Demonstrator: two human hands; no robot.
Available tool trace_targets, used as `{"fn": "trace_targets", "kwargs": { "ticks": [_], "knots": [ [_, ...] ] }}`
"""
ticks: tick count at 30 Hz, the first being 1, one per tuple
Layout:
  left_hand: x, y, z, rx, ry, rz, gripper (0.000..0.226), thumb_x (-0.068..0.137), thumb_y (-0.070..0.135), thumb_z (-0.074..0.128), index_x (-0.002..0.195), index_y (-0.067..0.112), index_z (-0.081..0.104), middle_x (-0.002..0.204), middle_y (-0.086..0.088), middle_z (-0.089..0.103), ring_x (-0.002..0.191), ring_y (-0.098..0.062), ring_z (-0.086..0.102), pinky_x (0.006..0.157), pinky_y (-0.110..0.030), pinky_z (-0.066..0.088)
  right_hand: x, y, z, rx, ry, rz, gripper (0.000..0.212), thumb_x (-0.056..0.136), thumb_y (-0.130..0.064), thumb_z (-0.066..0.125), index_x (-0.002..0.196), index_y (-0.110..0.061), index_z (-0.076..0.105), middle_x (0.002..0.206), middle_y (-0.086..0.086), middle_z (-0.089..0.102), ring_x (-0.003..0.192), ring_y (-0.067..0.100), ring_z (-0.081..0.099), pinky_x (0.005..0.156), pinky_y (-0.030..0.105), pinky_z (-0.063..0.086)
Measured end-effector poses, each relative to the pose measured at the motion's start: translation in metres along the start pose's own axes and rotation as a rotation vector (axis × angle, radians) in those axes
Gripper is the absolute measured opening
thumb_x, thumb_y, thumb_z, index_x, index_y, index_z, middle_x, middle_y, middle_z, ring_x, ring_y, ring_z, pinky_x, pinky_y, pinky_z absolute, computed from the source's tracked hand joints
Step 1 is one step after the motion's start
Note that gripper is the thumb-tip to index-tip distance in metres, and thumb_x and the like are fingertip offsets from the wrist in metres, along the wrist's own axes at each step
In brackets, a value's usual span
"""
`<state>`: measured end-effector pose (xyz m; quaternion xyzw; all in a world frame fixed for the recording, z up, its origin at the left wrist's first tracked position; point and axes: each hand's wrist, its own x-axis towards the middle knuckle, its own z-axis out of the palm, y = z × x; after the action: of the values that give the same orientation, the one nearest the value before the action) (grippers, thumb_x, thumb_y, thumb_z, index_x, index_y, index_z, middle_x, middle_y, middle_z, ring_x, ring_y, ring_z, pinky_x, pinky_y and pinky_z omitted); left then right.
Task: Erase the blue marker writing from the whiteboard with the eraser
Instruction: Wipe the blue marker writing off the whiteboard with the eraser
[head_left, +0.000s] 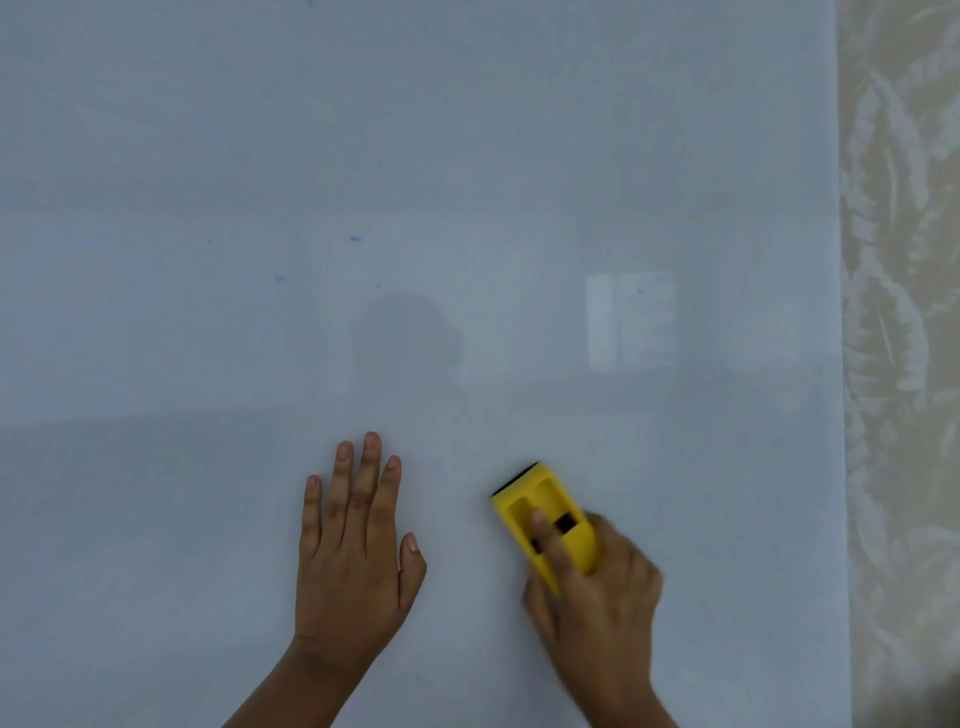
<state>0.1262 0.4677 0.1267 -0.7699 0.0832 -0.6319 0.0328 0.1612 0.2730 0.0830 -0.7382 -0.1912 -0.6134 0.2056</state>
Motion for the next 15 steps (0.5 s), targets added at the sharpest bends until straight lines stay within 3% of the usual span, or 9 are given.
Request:
{"fn": "trace_targets", "kwargs": {
  "ticks": [3, 6, 9, 12, 15],
  "knots": [
    [0.0, 0.0, 0.0, 0.01, 0.003, 0.004, 0.059, 0.086, 0.025, 0.033, 0.14, 0.0, 0.029, 0.146, -0.022, 0.032, 0.145, -0.025, 0.007, 0.116, -0.045, 0.008, 0.028, 0.049, -0.018, -0.08, 0.041, 0.228, 0.055, 0.075, -0.038, 0.047, 0.129, -0.026, 0.042, 0.101, 0.032, 0.058, 0.073, 0.044, 0.055, 0.061, 0.047, 0.046],
    [-0.002, 0.0, 0.001, 0.037, -0.004, 0.007, 0.06, 0.087, 0.026, 0.032, 0.141, 0.001, 0.026, 0.148, -0.02, 0.029, 0.145, -0.027, 0.008, 0.116, -0.047, 0.009, 0.053, 0.096, -0.028, -0.119, 0.147, 0.551, 0.06, 0.082, -0.042, 0.04, 0.138, -0.023, 0.035, 0.116, 0.036, 0.047, 0.091, 0.05, 0.048, 0.074, 0.059, 0.043],
    [-0.004, -0.001, 0.002, 0.049, 0.008, 0.01, 0.057, 0.092, 0.03, 0.027, 0.142, 0.001, 0.025, 0.149, -0.019, 0.028, 0.145, -0.028, 0.009, 0.116, -0.046, 0.008, 0.073, 0.115, -0.03, -0.089, 0.202, 0.731, 0.06, 0.085, -0.042, 0.039, 0.143, -0.027, 0.027, 0.127, 0.031, 0.039, 0.105, 0.049, 0.041, 0.086, 0.062, 0.036],
    [-0.006, -0.001, 0.005, 0.031, 0.027, 0.026, 0.059, 0.098, 0.039, 0.018, 0.145, 0.004, 0.021, 0.154, -0.014, 0.02, 0.144, -0.03, 0.011, 0.117, -0.046, 0.007, 0.093, 0.089, -0.028, -0.043, 0.222, 0.699, 0.061, 0.084, -0.039, 0.04, 0.143, -0.027, 0.027, 0.128, 0.031, 0.039, 0.104, 0.048, 0.041, 0.088, 0.06, 0.036],
    [-0.004, -0.002, 0.006, 0.014, 0.066, 0.125, 0.064, 0.098, 0.049, 0.025, 0.149, 0.013, 0.011, 0.16, -0.006, 0.003, 0.144, -0.031, 0.011, 0.115, -0.053, 0.008, 0.096, 0.027, -0.018, -0.014, 0.157, 0.414, 0.062, 0.079, -0.038, 0.042, 0.139, -0.024, 0.038, 0.121, 0.031, 0.048, 0.09, 0.046, 0.049, 0.078, 0.051, 0.043]
  ]
}}
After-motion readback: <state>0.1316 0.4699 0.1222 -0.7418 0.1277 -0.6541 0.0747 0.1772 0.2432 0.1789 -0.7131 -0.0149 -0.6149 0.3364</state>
